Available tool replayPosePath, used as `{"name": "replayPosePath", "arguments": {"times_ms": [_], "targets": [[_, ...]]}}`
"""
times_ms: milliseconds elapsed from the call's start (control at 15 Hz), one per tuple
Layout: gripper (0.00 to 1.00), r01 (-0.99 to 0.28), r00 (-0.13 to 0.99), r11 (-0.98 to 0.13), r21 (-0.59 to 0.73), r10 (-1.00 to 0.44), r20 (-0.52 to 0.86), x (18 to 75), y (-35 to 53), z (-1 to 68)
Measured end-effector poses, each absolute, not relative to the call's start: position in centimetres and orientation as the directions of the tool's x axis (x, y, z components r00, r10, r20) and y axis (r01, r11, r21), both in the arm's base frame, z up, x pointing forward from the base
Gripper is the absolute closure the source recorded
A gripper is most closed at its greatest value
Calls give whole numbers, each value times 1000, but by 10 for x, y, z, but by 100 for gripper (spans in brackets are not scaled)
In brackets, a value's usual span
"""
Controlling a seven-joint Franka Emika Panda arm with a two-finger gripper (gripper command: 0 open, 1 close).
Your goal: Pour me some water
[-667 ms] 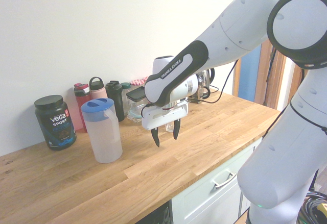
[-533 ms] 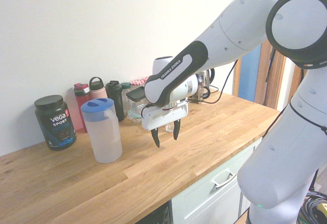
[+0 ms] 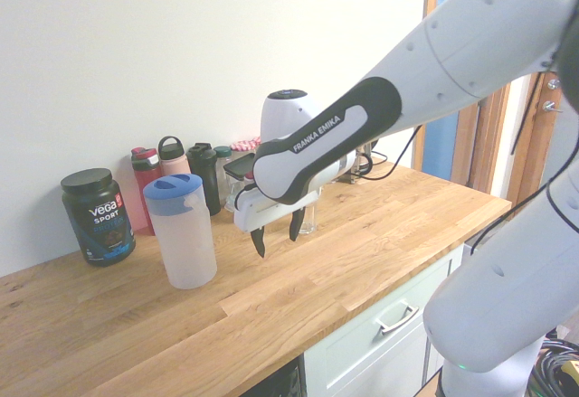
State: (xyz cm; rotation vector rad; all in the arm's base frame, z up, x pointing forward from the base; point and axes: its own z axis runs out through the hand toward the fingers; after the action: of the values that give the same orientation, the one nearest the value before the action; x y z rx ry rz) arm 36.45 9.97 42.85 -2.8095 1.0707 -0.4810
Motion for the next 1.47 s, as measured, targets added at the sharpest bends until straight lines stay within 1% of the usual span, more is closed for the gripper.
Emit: {"name": "replayPosePath", "arguments": {"times_ms": [200,333,533,733,800,1067,1467], "targets": [[0,-577,688,-771,-270,-637,348,341,138,460],[0,-541,665,-775,-327,-632,398,337,159,472],[0,-515,634,-762,-392,-647,424,350,173,484],[0,-492,624,-769,-408,-638,451,374,183,489],[100,-488,627,-774,-404,-633,455,384,185,487],[100,-488,642,-777,-397,-628,441,416,199,471],[100,-495,627,-772,-398,-635,451,425,207,470]]}}
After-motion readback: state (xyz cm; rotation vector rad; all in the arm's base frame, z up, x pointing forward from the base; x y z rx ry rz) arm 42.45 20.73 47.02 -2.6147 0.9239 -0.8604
